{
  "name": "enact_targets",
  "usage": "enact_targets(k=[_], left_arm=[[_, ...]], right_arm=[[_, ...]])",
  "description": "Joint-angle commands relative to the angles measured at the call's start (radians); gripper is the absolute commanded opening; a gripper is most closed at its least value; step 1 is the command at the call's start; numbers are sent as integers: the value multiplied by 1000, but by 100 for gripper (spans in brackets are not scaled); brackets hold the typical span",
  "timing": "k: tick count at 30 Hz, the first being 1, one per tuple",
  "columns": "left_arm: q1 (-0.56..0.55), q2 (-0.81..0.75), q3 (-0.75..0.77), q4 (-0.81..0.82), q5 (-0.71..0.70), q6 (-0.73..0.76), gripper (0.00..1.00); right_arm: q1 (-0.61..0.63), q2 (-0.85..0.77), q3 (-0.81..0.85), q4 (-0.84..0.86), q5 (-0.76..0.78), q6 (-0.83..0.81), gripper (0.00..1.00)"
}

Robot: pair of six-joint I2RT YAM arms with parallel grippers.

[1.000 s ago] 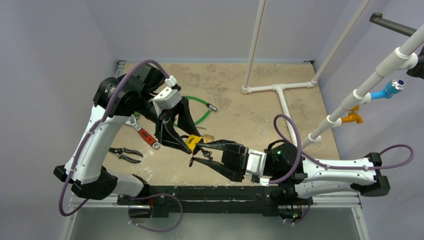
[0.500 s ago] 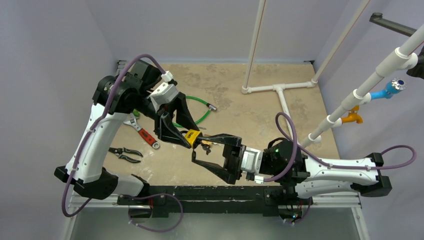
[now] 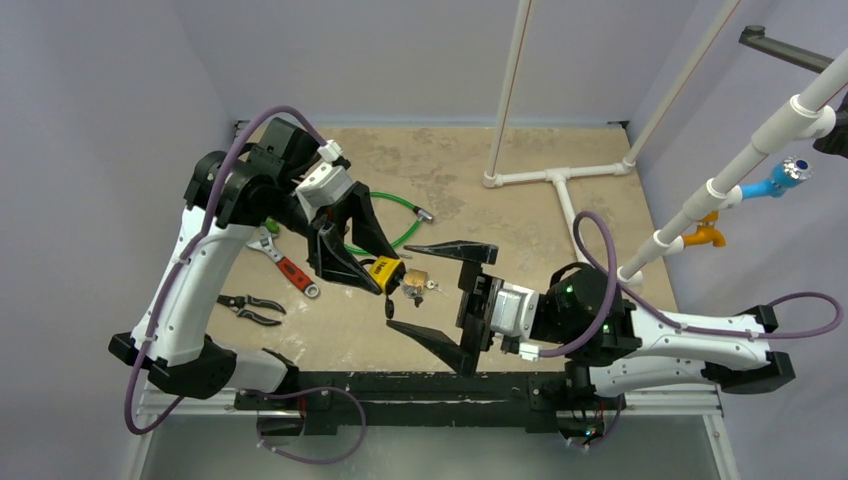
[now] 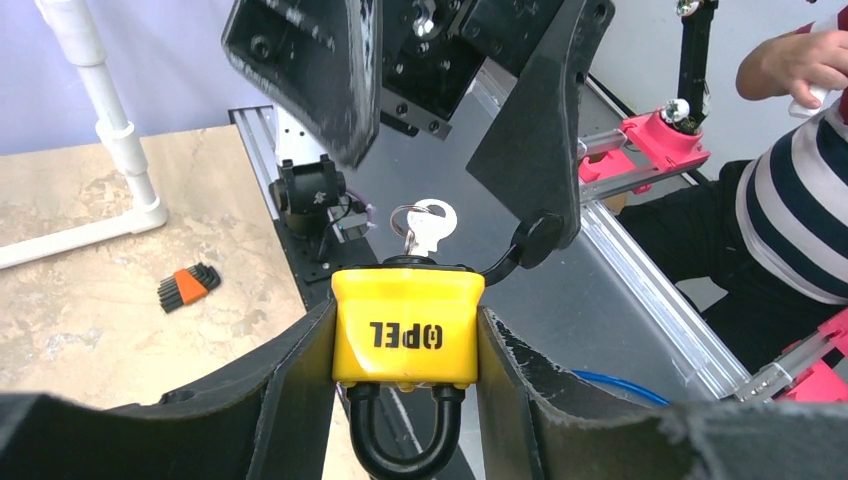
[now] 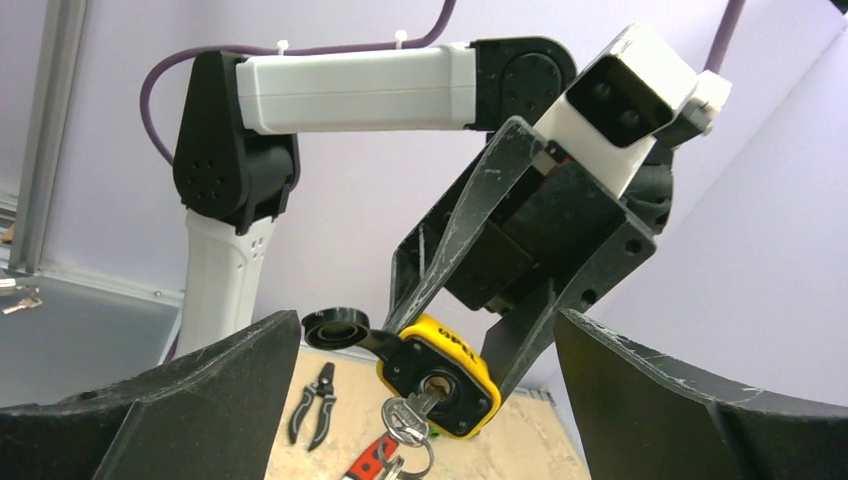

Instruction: Unlock with the key

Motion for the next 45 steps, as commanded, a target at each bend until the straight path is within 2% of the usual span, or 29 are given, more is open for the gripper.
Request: enact_targets(k=[1, 4, 7, 8, 10, 11, 13, 14, 15, 16, 17, 18, 21, 24, 30, 33, 39, 43, 45], left_arm=[[26, -17, 10, -195, 264, 35, 0], [51, -21, 20, -195, 264, 34, 0], [75, -22, 34, -195, 264, 33, 0], [82, -21, 40, -194, 263, 34, 0], [92, -19, 55, -189, 251, 29, 0], [96, -20, 60, -186, 245, 28, 0], [105, -22, 67, -172, 242, 12, 0], [107, -23, 69, -166, 239, 5, 0], [110, -26, 68, -160, 236, 0, 0], [115, -26, 69, -158, 237, -1, 0], [125, -28, 72, -157, 240, -1, 0], [135, -29, 73, -156, 245, 0, 0], [158, -24, 82, -157, 259, 3, 0], [179, -19, 89, -160, 260, 3, 0], [188, -17, 95, -160, 261, 6, 0], [191, -19, 93, -160, 261, 6, 0], [196, -24, 91, -162, 261, 6, 0], [210, -25, 95, -169, 261, 24, 0], [221, -22, 106, -191, 261, 46, 0]], right_arm=[[-3, -42, 89, -64, 9, 21, 97], [-3, -79, 126, -154, 27, 79, 90], [-2, -104, 149, -228, 71, 152, 75], [-2, -110, 149, -245, 88, 171, 66], [-3, -110, 157, -286, 142, 213, 54], [-3, -108, 157, -302, 185, 228, 42], [-4, -105, 144, -303, 288, 256, 12], [-8, -102, 137, -298, 331, 281, 7], [-13, -100, 130, -299, 357, 298, 19], [-18, -100, 128, -304, 366, 314, 42], [-24, -101, 123, -307, 367, 330, 57], [-29, -106, 116, -309, 359, 341, 60], [-35, -129, 69, -290, 329, 355, 62], [-34, -124, 39, -277, 325, 348, 75], [-35, -48, 67, -227, 273, 279, 73], [-34, -12, 78, -203, 312, 219, 66], [-34, 17, 80, -158, 324, 153, 66], [-35, 12, 53, -126, 403, 173, 67], [-35, 14, 41, -100, 473, 197, 59]])
